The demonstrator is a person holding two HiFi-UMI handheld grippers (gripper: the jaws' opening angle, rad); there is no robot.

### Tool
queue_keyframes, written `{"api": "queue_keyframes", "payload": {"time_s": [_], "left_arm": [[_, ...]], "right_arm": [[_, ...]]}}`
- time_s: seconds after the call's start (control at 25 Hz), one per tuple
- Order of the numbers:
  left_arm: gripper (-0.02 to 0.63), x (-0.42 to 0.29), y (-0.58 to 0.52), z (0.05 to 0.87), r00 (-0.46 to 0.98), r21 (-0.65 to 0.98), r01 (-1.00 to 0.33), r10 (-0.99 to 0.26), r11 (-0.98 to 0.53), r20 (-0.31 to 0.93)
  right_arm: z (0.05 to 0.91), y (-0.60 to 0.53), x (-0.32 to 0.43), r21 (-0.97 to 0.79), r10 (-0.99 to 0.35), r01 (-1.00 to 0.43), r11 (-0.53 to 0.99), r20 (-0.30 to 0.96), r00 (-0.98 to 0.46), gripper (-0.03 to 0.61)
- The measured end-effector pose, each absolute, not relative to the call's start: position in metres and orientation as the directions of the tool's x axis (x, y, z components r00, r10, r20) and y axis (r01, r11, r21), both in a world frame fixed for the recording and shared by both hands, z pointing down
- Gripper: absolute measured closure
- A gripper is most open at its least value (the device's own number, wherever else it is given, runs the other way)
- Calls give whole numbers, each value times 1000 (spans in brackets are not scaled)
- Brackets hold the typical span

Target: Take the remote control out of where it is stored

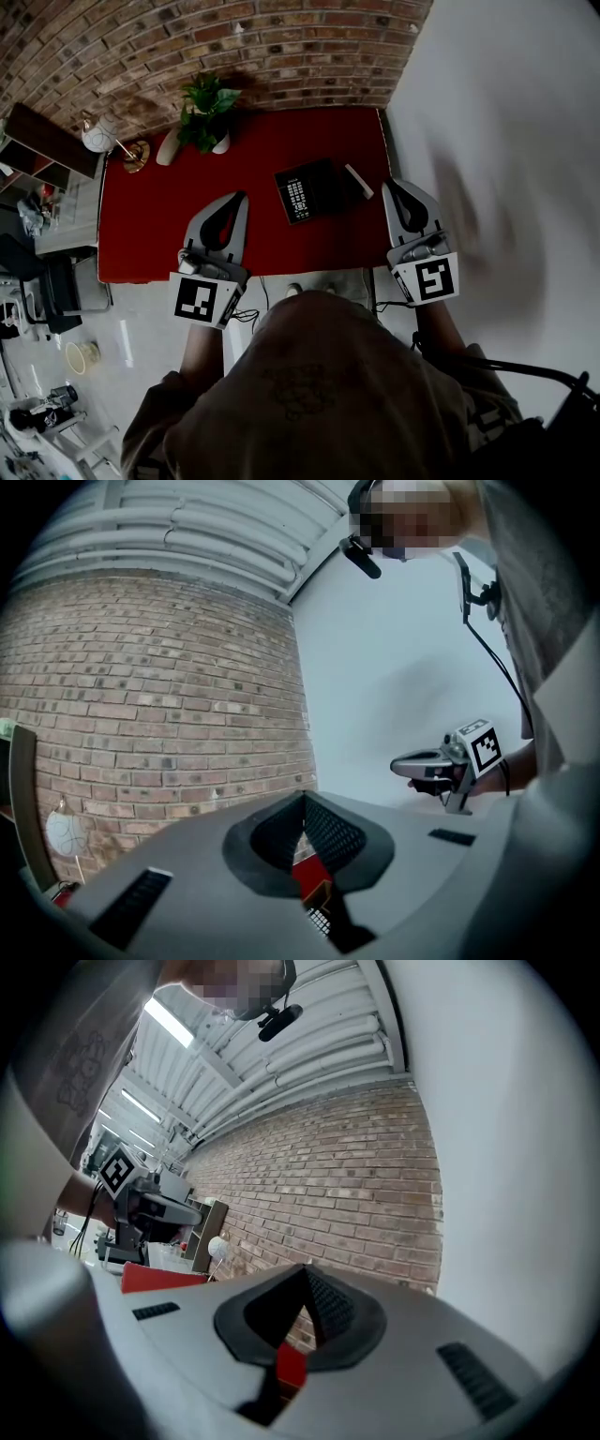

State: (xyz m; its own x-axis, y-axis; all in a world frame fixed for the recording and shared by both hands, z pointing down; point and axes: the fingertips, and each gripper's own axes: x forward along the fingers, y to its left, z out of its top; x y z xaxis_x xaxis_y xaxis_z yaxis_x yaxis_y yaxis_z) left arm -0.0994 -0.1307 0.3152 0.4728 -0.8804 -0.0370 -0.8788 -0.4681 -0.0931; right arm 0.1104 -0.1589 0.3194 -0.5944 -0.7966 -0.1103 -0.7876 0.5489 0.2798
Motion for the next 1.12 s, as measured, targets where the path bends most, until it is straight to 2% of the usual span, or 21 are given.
{"api": "queue_keyframes", "payload": {"time_s": [0.4, 0.8, 1.12], "left_arm": [[603, -107, -131, 321, 449, -109, -889, -893, -445, -20], [603, -118, -123, 331, 421, -95, -903, -907, -419, 5], [603, -120, -119, 344, 401, -86, -912, -916, -401, 24]], "right_arm": [[307, -172, 96, 330, -761, -744, 581, -105, -641, 568], [315, -205, 54, 382, -668, -599, 704, 69, -741, 566], [363, -239, 10, 257, -546, -493, 831, 217, -809, 558]]}}
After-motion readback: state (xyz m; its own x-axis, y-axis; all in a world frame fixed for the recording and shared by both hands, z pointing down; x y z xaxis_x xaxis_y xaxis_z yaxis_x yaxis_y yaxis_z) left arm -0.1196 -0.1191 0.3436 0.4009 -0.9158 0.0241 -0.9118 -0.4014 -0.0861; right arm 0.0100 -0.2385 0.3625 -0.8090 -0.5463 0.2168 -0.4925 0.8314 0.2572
